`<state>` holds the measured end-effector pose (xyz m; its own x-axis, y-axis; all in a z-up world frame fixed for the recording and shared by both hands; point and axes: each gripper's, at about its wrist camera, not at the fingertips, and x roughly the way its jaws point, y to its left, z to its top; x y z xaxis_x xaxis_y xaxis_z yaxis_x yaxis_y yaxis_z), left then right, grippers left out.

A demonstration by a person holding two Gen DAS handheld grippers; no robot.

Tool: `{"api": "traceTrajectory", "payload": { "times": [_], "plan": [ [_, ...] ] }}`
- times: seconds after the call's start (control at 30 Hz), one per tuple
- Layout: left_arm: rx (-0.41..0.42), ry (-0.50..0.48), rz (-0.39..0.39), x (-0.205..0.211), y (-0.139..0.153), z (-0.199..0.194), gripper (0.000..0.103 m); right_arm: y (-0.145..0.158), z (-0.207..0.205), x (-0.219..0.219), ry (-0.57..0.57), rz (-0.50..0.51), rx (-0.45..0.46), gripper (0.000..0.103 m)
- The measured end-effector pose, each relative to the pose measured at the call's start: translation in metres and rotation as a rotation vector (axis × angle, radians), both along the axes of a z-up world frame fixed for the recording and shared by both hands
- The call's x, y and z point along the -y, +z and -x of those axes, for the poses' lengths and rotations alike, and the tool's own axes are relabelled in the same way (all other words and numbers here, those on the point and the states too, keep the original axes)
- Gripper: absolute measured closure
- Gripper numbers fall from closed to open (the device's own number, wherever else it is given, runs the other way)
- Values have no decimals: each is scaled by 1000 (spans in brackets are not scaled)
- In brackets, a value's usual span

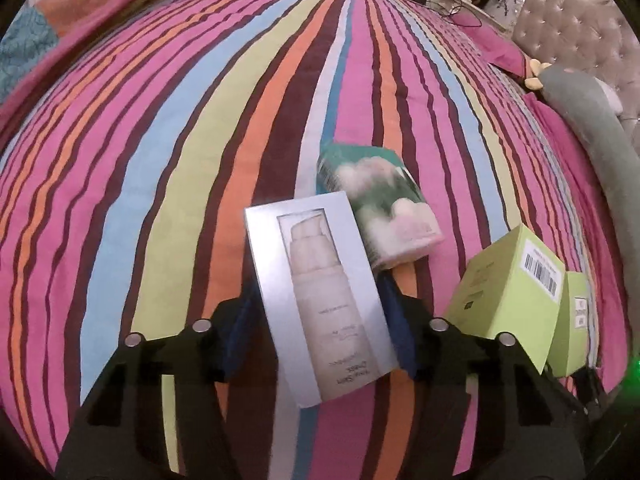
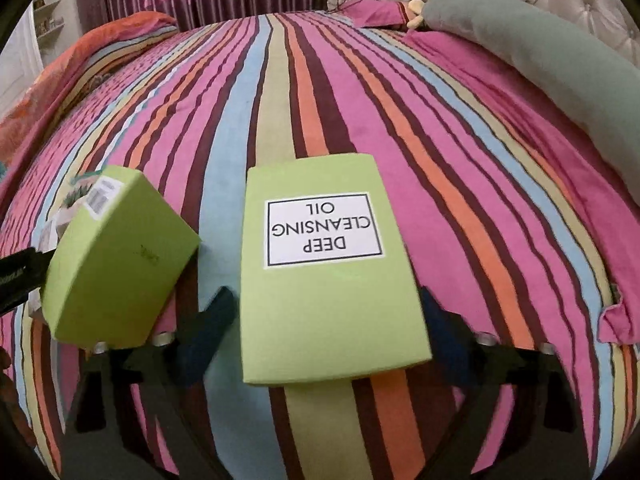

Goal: Collect trash
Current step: 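Grasp the white cosmetic box with left tool while right tool grasps the green DEEP CLEANSING OIL box, then carry both boxes down over the wastebasket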

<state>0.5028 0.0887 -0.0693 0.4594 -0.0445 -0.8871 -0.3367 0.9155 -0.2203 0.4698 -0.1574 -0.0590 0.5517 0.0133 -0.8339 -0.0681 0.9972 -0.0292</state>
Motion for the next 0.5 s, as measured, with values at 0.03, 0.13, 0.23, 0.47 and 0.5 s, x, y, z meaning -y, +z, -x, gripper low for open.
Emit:
{"api": "traceTrajectory", "payload": {
  "times": [0.03,0.13,0.23,0.47,0.5],
  "plan": [
    [3,-5,-2,-2,0,1,49,1,0,0,-2,-3,3,41],
    [13,-11,-14,-4,1,10,50,4,3,1,3,-29,0,46],
    [26,-15,-11,-4,2,21,50,8,11,1,19,-42,8,46],
    [44,-15,19,-10,7,64,50,14,45,9,12,-72,10,46],
    [45,-20,15,-9,8,71,50,15,51,11,8,-76,9,46]
  ]
}}
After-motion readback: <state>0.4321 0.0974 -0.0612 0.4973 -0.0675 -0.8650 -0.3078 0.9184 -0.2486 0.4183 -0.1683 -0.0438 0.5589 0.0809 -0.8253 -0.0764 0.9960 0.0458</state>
